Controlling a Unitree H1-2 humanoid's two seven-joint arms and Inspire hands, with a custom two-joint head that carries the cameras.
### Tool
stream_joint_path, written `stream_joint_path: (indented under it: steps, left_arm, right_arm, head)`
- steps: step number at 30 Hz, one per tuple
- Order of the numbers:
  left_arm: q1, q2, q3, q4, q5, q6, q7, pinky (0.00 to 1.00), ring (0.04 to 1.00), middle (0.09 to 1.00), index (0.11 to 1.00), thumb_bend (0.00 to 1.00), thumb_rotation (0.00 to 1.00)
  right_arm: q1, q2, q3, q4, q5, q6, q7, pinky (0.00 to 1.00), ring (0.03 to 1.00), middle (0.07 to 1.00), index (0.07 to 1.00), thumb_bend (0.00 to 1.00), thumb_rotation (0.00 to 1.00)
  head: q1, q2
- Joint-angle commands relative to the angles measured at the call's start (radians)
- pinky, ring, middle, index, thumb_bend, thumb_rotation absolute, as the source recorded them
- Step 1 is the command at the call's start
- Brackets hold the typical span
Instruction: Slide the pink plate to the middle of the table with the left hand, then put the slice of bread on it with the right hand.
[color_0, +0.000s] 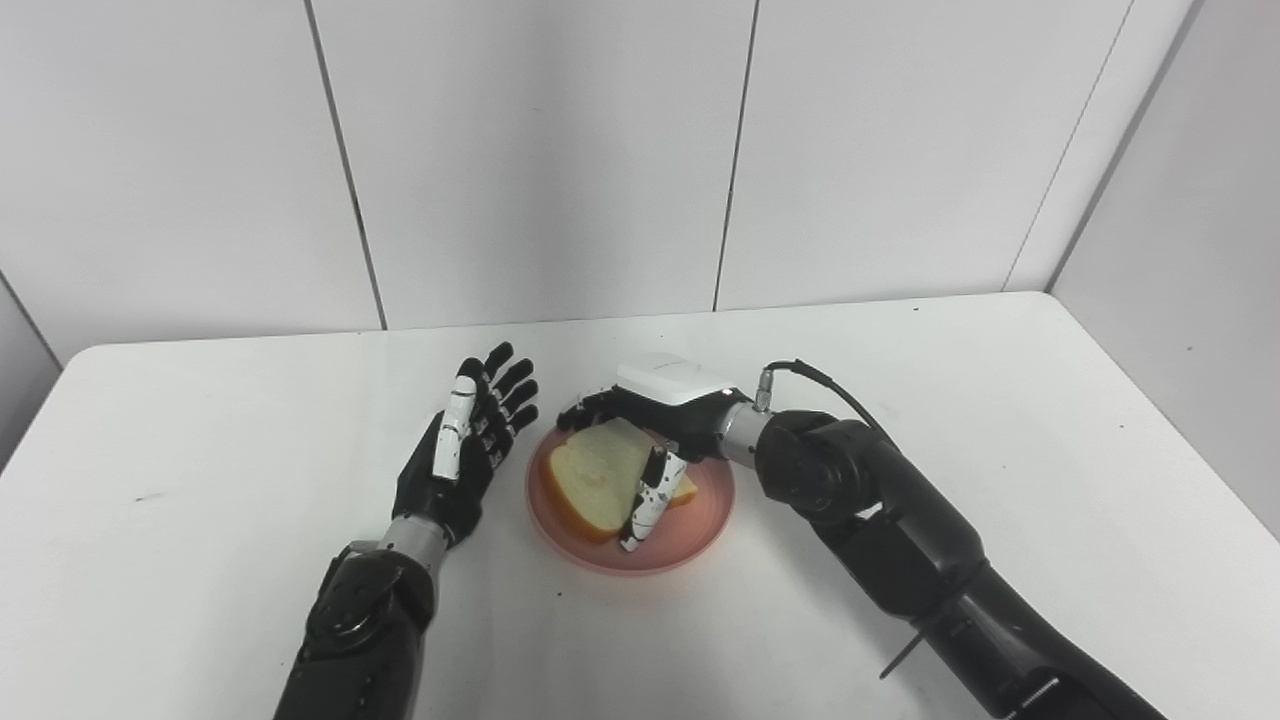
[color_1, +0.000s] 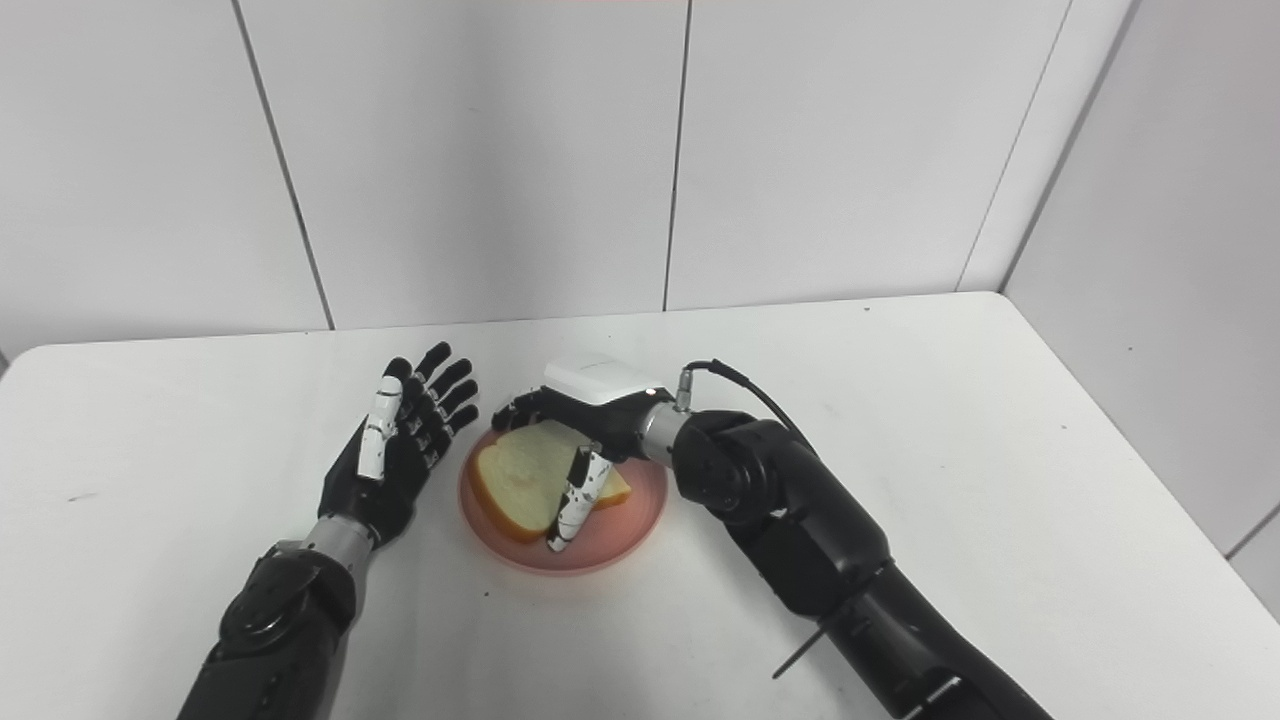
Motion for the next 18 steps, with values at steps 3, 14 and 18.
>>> stream_joint_path:
  steps: [3,14,18]
  left_arm:
    - [0.040,0.000,-0.009,0.041,0.019,0.068,0.012,0.95,0.954,0.951,0.952,0.56,1.00]
    - [0.041,0.001,-0.012,0.041,0.023,0.059,0.013,0.95,0.949,0.951,0.941,0.55,1.00]
    - [0.039,-0.001,-0.011,0.044,0.025,0.055,0.020,0.94,0.948,0.949,0.935,0.56,1.00]
  right_arm:
    - [-0.042,-0.013,-0.032,-0.057,0.020,0.003,-0.007,0.72,0.840,0.887,0.894,0.97,0.38]
    - [-0.056,-0.026,-0.043,-0.123,0.013,0.010,0.012,0.84,0.946,0.978,0.965,0.95,0.41]
    - [-0.057,-0.025,-0.053,-0.155,0.007,0.013,0.011,0.84,0.924,0.955,0.953,0.97,0.40]
  head:
    - [-0.001,0.001]
    - [0.001,0.005]
    - [0.000,0.005]
